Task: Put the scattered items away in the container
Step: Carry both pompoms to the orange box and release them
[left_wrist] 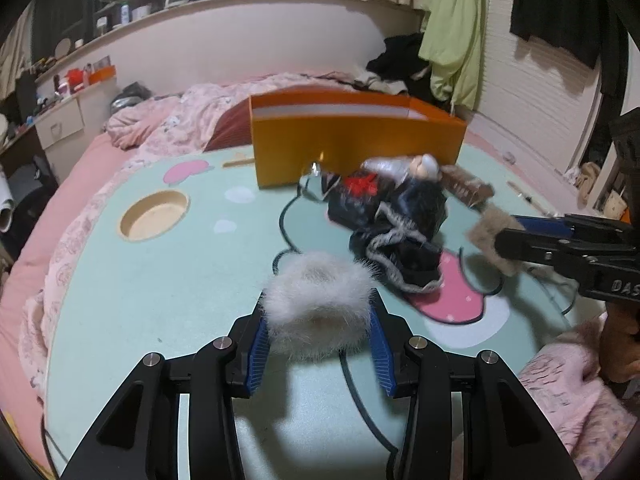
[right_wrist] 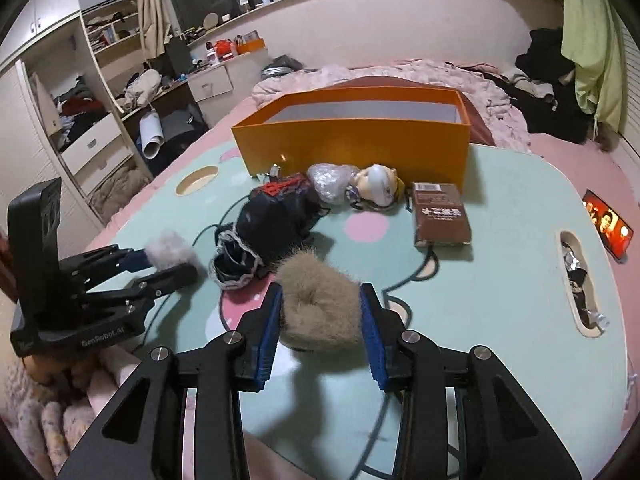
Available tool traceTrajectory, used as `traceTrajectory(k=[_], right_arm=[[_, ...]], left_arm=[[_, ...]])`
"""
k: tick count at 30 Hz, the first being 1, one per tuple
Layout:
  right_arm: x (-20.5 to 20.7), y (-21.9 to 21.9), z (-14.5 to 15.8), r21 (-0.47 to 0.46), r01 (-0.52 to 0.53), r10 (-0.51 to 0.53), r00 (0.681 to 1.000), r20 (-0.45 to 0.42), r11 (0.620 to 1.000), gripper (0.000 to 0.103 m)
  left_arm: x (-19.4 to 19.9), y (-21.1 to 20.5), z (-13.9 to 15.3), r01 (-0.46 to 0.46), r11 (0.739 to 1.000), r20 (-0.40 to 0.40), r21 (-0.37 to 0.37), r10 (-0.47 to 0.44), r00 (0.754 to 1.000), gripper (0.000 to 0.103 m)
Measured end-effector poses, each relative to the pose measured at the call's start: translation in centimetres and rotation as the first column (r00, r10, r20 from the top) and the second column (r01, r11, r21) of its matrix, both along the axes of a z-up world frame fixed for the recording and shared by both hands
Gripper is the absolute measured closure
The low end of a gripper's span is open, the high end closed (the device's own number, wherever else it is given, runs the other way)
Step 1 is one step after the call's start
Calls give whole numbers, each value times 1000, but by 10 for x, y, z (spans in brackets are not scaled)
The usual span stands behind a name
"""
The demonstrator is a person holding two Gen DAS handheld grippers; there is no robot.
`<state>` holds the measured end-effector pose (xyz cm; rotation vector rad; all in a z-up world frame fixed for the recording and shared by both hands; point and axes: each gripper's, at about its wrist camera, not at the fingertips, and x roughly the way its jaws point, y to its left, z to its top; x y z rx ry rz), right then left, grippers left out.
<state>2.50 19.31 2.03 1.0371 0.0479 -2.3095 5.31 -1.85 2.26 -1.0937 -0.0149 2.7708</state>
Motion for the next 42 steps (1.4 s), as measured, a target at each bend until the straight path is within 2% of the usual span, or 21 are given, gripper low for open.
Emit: traceTrajectory(k=[2,6,9,13,17,18,19,20,21,22,25,27,28,31,33,35,36,39,40,42], right_arm=[[0,-3,10,10,2,-1,1000,-31,1000,64],[-16,-7,37,0,27,-26,997,-77,1000,64],[-34,-14,57,22,68,-64,991,-120,997,64],[-73,-25,76,38,107,-100,984,-144,994,64],[-125,-32,75,70,189,-178,975,-134,980,64],[-138,-33,71,73,214,-204,972,-119,974,62],[-151,-33,66,87,243,-234,966,-107,966,61],[-162,-34,59,116,275,-265,960,-96,954,57],[-172,-35,52,150,301,-292,953,-81,942,56],[-180,-34,45,169,313,-308,950,-57,935,56],[-178,-25,38,128,315,-318,948,3,941,55],[-170,-15,39,80,328,-330,944,16,941,33],[-163,-10,40,54,338,-340,940,15,939,29],[-139,-1,47,-5,345,-345,939,0,939,29],[-118,3,51,-14,321,-321,947,-6,947,28],[-103,2,50,3,309,-309,951,-15,951,26],[-93,2,47,38,303,-302,953,-23,952,23],[-69,2,30,139,272,-270,962,-33,952,22],[-60,4,23,155,264,-263,964,-28,952,22],[-46,7,10,174,258,-261,965,-10,950,22]], left_arm=[[-3,-1,15,26,999,-21,43,-25,999,61],[-23,3,48,62,998,-75,24,-60,995,61],[-52,6,74,100,994,-97,45,-95,991,61],[-113,11,90,89,995,-58,52,-86,995,61],[-166,13,82,32,998,-12,57,-31,999,60],[-175,13,78,5,999,-9,40,-4,1000,54],[-183,15,73,-30,1000,-8,1,30,1000,41],[-187,17,69,-54,998,-7,-34,54,999,35],[-187,19,67,-64,997,-9,-50,64,998,29],[-185,19,65,-67,996,-13,-53,66,998,28],[-169,16,60,-41,999,-14,-21,41,999,20],[-157,14,60,-39,999,-11,-19,39,999,19],[-151,14,61,-37,999,-11,-23,37,999,19],[-125,13,62,-19,999,-2,-35,19,1000,17],[-102,14,58,0,999,33,-44,2,999,13],[-83,17,52,15,999,77,-39,-11,997,12],[-73,20,47,27,999,97,-31,-24,995,12],[-44,26,26,77,997,154,16,-78,985,12],[-38,27,20,75,997,165,15,-76,983,12],[-30,30,6,38,999,182,-34,-31,983,12]])
